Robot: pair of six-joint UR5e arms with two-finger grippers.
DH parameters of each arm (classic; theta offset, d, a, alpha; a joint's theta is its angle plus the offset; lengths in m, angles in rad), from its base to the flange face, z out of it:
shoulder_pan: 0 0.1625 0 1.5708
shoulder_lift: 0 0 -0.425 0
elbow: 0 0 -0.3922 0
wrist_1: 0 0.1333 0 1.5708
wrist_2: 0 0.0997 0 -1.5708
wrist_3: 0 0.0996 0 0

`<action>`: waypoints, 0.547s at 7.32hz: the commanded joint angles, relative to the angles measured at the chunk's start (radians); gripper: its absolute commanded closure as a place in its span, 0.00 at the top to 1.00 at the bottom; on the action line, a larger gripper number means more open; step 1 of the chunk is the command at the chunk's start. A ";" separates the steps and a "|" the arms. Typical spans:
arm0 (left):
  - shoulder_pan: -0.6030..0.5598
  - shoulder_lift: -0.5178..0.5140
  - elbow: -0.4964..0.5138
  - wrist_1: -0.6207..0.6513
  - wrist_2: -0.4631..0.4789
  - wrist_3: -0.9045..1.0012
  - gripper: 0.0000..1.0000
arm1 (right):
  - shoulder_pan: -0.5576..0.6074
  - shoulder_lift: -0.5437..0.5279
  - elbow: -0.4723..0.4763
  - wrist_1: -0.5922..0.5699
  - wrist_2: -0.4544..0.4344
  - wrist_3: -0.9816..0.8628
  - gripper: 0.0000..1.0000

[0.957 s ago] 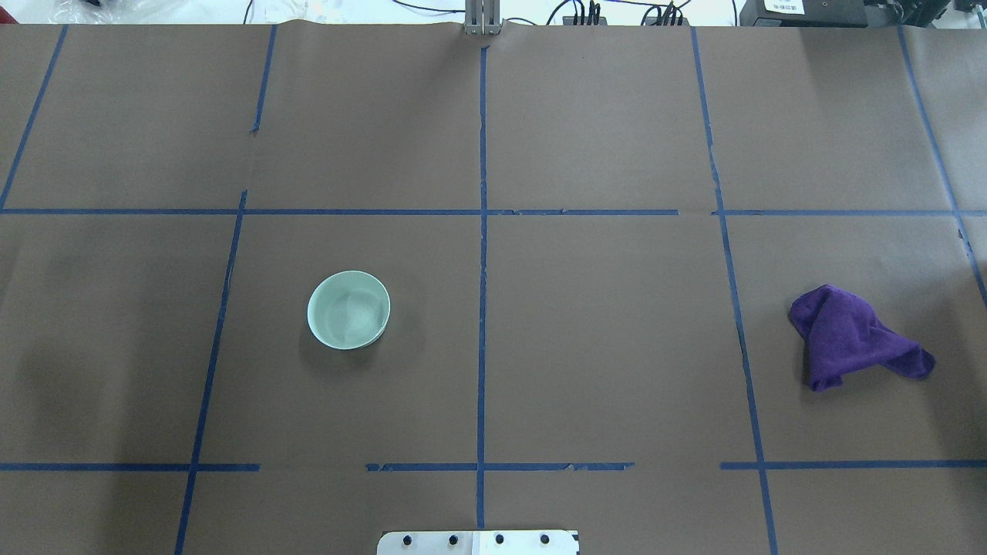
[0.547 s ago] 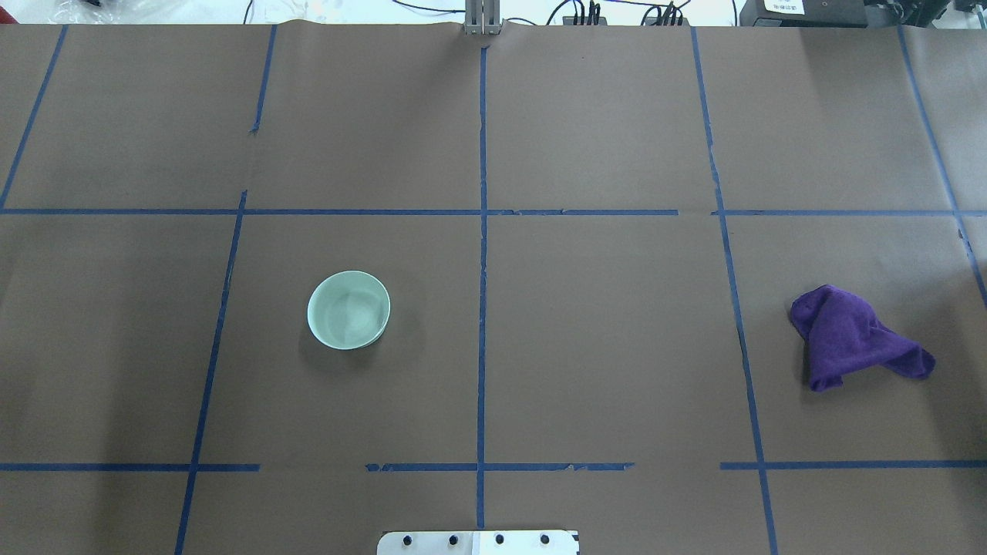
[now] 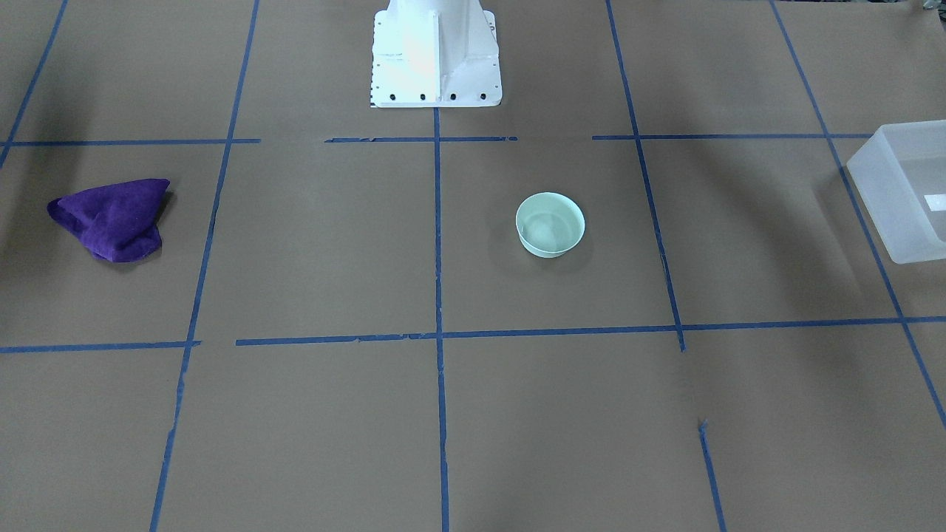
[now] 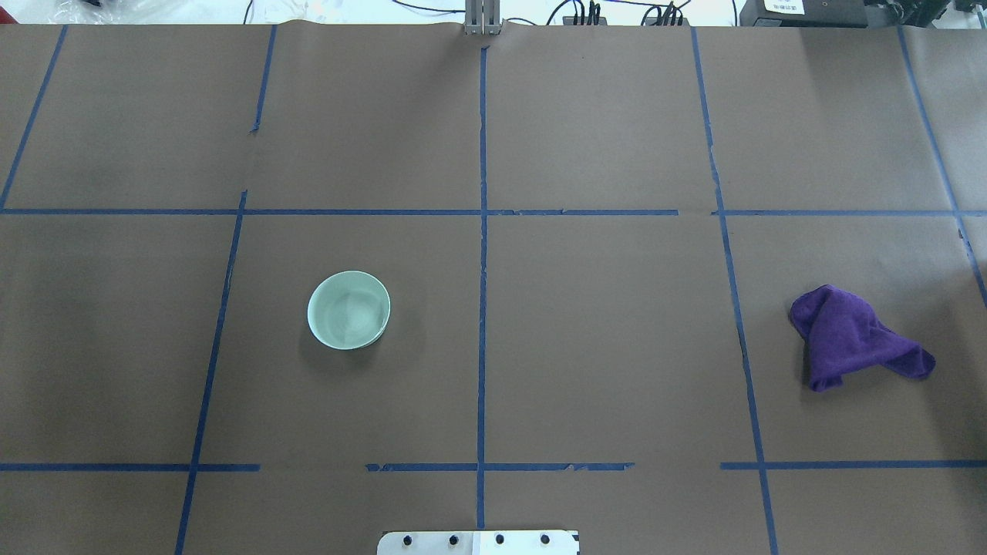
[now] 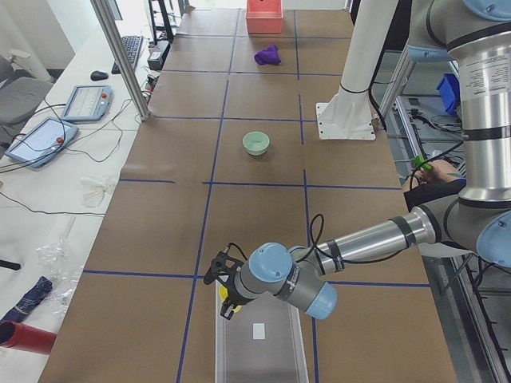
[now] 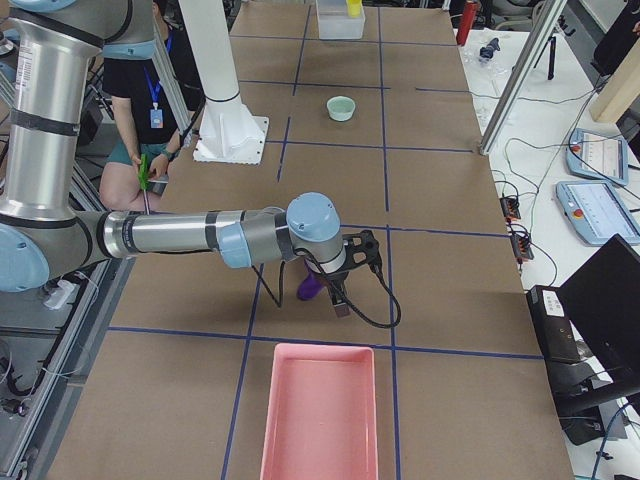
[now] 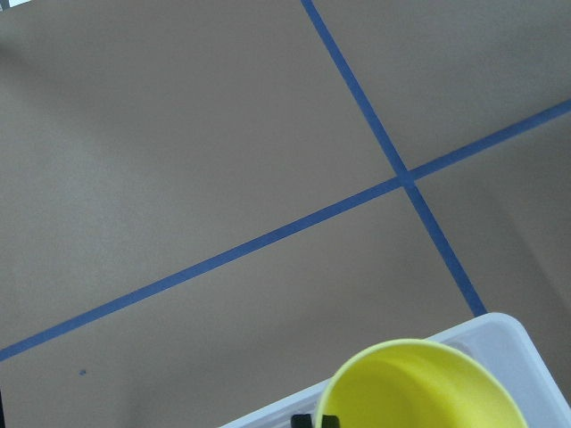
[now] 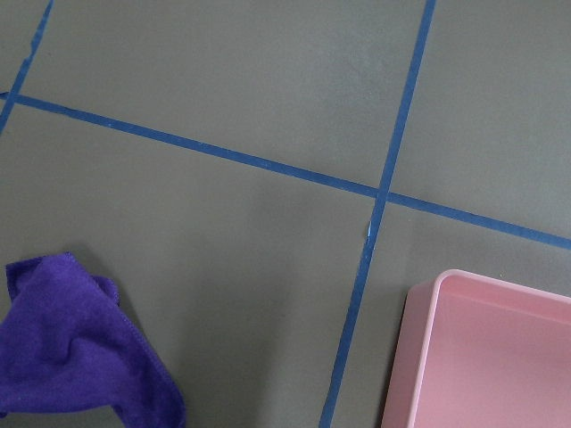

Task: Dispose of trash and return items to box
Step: 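Carry the yellow cup with the left gripper into the clear bin and release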

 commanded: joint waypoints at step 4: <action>0.090 0.006 0.025 -0.071 0.013 -0.056 0.18 | 0.000 0.004 0.003 0.000 0.000 0.000 1.00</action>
